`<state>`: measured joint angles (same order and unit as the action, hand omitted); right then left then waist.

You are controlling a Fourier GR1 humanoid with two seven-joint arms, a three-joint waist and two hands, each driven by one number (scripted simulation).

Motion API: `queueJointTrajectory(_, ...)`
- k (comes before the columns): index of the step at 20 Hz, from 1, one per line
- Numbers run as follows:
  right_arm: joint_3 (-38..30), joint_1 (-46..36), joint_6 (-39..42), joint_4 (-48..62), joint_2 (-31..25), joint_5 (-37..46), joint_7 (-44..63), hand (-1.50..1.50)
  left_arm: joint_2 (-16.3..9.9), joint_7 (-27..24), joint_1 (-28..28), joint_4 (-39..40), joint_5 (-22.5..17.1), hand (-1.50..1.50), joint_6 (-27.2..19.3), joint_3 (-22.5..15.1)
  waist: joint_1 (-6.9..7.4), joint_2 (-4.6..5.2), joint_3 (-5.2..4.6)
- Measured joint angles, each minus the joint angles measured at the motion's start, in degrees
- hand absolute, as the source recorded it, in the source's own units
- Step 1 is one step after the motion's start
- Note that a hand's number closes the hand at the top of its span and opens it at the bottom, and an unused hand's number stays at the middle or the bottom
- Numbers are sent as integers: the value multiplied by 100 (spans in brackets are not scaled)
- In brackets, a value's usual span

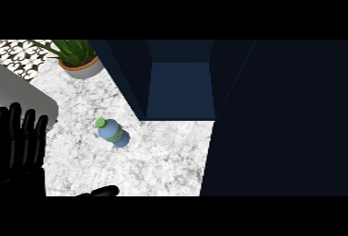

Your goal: Pick up the bottled water, place it into the cabinet and close the cabinet

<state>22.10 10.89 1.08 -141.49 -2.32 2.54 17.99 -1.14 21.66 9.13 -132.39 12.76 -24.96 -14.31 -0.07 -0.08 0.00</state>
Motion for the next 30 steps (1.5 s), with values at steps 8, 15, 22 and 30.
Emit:
queueJointTrajectory(8, 325, -93, -207, -45, -50, 83, 192, -150, -35, -349, 112, 661, -311, -150, 159, 310, -6, -1, -3)
queueJointTrajectory(15, 500, -344, -428, -91, -107, 130, 486, -150, 29, -995, -67, 1666, -698, -150, 159, 748, -21, 1, -6)
queueJointTrajectory(22, 589, -505, -659, -84, -149, 182, 632, -150, 10, -1758, -159, 2867, -1241, -150, 376, 1144, -28, 1, -7)
queueJointTrajectory(30, 633, -493, -774, -83, -326, 197, 548, -150, 63, -2847, -249, 4346, -1768, -150, 813, 1610, -36, 1, -6)
